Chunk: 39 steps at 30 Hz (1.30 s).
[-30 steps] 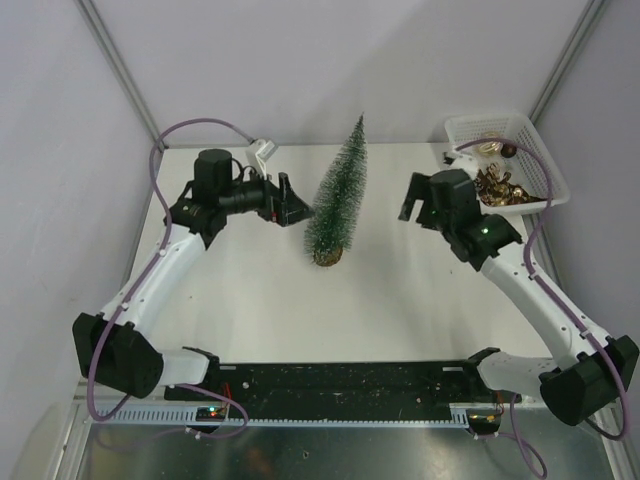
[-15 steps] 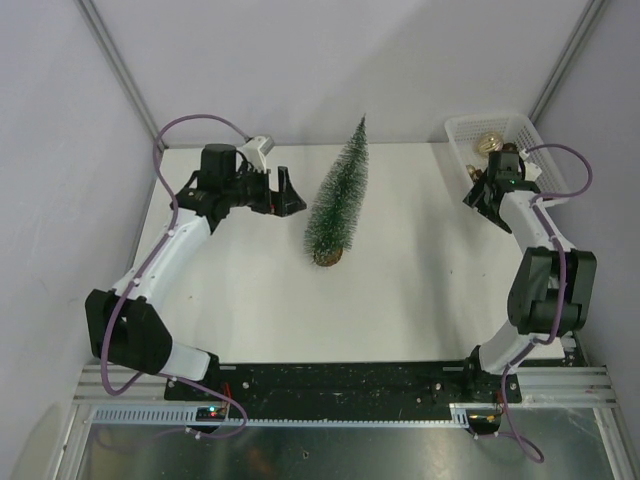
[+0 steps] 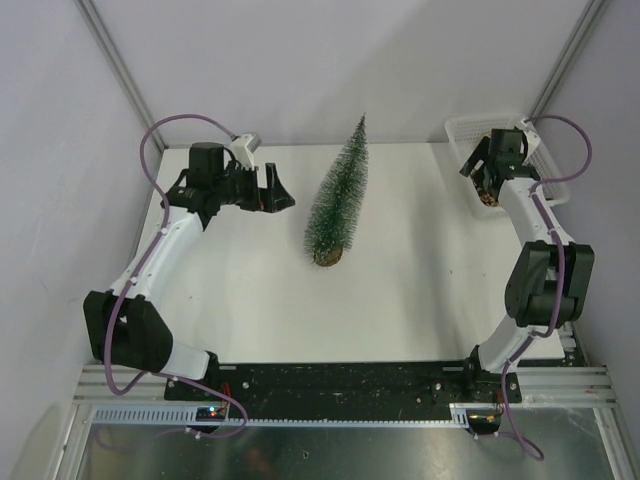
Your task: Decorate the small christmas tree
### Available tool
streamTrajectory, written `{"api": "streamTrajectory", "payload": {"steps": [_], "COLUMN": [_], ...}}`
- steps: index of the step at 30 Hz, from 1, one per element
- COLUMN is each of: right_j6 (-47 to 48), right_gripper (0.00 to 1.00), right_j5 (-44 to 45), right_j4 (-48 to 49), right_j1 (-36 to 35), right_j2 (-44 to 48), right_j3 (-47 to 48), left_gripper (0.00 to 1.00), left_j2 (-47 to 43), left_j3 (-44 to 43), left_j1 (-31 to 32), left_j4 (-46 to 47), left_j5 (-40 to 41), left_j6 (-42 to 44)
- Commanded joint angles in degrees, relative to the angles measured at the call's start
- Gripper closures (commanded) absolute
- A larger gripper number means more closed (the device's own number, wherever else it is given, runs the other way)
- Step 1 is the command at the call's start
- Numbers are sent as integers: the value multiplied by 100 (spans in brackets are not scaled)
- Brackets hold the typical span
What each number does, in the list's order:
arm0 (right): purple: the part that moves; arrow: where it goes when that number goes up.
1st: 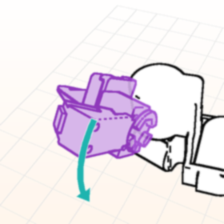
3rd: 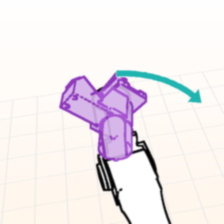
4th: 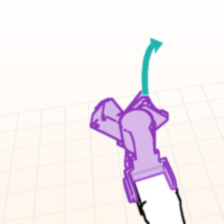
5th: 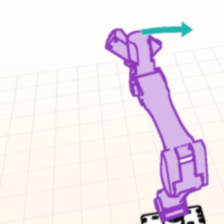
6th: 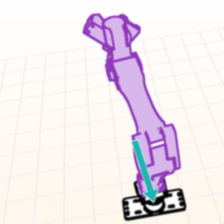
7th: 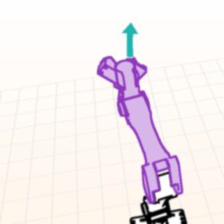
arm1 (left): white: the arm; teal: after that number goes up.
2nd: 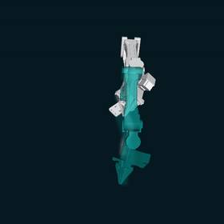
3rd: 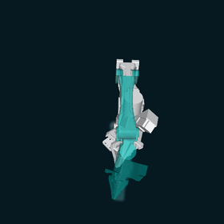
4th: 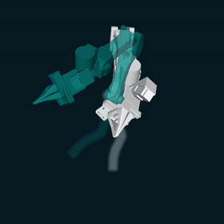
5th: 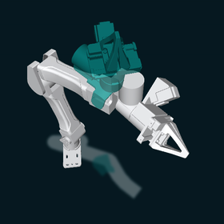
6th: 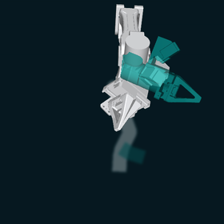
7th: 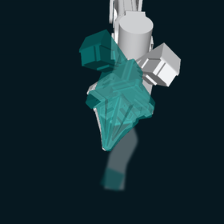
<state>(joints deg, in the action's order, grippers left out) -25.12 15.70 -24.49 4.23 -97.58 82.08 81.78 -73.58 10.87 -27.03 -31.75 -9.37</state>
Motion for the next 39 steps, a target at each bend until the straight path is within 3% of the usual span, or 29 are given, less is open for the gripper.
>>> {"api": "streamTrajectory", "payload": {"steps": [1, 7, 14, 23, 31, 39], "right_j6": [133, 240, 270, -659, -1665, -1631], "right_gripper": [3, 4, 6, 10, 11, 10], "right_j5": [17, -199, -325, -170, 473, 413], "right_j4": [247, -245, 13, -90, -321, -320], "right_j1": [86, 190, 5, -371, -1291, -1488], "right_j2": [-565, -1830, -1688, -841, 338, 1572], "right_j3": [497, 1335, 908, -211, -1400, -1386], "left_gripper": [0, 0, 0, 0, 0, 0], "left_j2": [35, 37, -31, -112, -316, -488], "left_j3": [-212, -176, -96, -24, 100, 187], "left_j1": [-78, -106, -120, -128, -127, -129], "left_j4": [44, 36, 46, 44, 62, 66], "left_j5": [-161, -127, -16, -24, 14, 40], "left_j6": [130, 194, 255, 257, 358, 449]}}
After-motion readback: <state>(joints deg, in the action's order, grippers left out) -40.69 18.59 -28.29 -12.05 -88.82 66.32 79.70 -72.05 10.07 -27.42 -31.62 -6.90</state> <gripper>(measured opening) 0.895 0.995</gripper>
